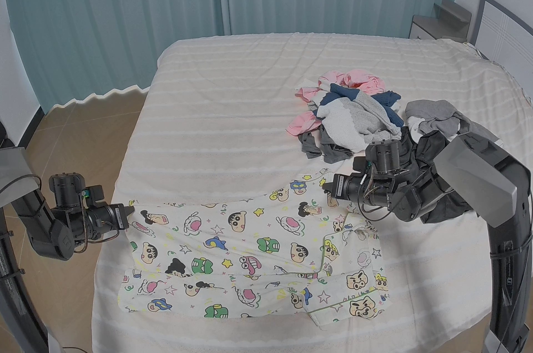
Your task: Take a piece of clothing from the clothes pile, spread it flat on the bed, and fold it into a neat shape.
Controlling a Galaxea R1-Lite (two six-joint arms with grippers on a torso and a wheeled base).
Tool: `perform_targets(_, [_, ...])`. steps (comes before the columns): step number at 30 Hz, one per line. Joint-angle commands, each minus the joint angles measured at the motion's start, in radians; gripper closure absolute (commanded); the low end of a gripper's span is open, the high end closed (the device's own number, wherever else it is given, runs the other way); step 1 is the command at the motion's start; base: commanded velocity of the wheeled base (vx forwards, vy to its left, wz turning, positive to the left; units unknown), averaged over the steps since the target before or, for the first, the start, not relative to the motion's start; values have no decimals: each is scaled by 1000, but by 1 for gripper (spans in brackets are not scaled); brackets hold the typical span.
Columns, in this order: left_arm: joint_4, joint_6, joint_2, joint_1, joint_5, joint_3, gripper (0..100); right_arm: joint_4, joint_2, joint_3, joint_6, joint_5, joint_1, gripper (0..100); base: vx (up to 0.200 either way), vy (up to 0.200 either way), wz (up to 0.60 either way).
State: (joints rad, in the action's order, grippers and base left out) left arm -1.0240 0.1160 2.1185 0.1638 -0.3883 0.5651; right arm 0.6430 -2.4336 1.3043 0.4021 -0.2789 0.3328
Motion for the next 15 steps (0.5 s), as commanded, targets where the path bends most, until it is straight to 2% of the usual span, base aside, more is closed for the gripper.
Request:
perform_targets(1, [-1, -15, -48, -1, 0, -21, 100, 6, 145, -138, -2, -32, -11, 100, 0, 0, 0])
perform_targets(2, [-1, -15, -48, -1, 0, -21, 100, 6, 145, -138, -2, -32, -11, 100, 0, 0, 0])
perform_targets(6, [-19, -59, -100, -1, -37, -105, 100, 37, 265, -333, -6, -105, -20, 100, 0, 0, 0])
perform_targets(15, [-22, -90, -111, 2, -57, -137, 100, 205, 320, -582, -69, -117, -17, 100, 0, 0, 0])
